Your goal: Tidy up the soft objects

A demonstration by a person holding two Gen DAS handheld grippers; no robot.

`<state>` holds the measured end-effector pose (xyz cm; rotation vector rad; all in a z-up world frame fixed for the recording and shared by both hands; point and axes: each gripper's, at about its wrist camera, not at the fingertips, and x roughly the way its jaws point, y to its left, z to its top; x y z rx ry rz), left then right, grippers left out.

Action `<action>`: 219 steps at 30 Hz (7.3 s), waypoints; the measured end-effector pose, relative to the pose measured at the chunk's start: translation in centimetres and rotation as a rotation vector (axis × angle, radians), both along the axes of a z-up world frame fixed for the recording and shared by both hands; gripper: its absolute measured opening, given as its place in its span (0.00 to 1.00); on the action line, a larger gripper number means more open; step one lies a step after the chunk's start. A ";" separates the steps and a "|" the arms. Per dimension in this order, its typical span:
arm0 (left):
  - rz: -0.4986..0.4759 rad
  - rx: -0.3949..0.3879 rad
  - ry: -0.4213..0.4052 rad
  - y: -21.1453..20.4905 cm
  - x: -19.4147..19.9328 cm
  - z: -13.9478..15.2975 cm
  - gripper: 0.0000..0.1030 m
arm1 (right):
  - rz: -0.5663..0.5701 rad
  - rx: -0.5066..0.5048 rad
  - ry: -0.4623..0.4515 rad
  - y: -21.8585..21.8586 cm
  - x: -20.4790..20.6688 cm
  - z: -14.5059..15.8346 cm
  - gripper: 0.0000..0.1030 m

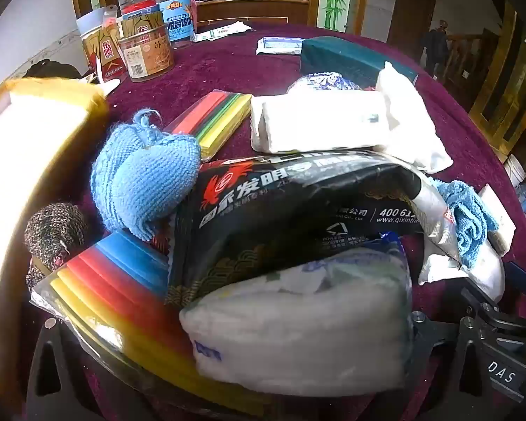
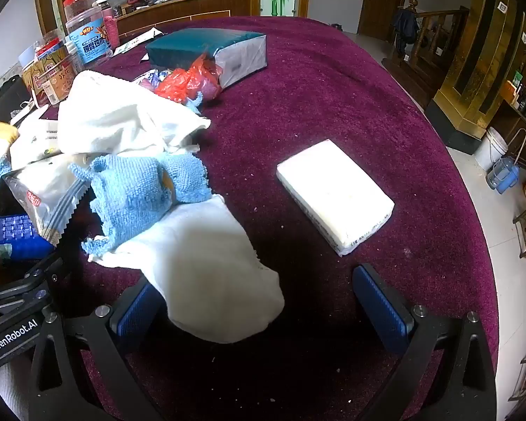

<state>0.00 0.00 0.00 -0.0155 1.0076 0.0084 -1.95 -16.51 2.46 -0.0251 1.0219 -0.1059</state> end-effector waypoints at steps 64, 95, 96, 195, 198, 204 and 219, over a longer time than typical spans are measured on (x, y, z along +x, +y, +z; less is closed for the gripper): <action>0.000 -0.003 0.001 0.0 0.0 0.0 1.00 | -0.035 0.007 -0.004 0.1 0.3 -0.2 1.00; -0.125 -0.087 -0.080 3.3 -3.9 4.0 0.98 | 0.051 -0.062 -0.048 0.1 -4.8 3.5 1.00; -0.144 -0.080 -0.116 4.0 -4.9 4.9 0.98 | 0.049 -0.067 -0.116 -0.1 -6.1 4.6 1.00; 0.031 -0.444 -0.037 30.7 7.2 3.9 0.28 | 0.549 0.145 -0.008 33.6 11.3 4.1 0.63; 0.066 -0.479 -0.040 31.5 7.7 3.8 0.51 | 0.511 0.184 -0.012 32.7 12.4 4.2 0.71; 0.122 -0.555 -0.074 32.8 6.8 4.4 0.66 | 0.480 0.221 -0.053 30.4 11.9 6.1 0.75; 0.199 -0.600 -0.106 30.9 0.1 6.3 0.71 | 0.327 0.255 -0.166 14.9 0.9 6.9 0.79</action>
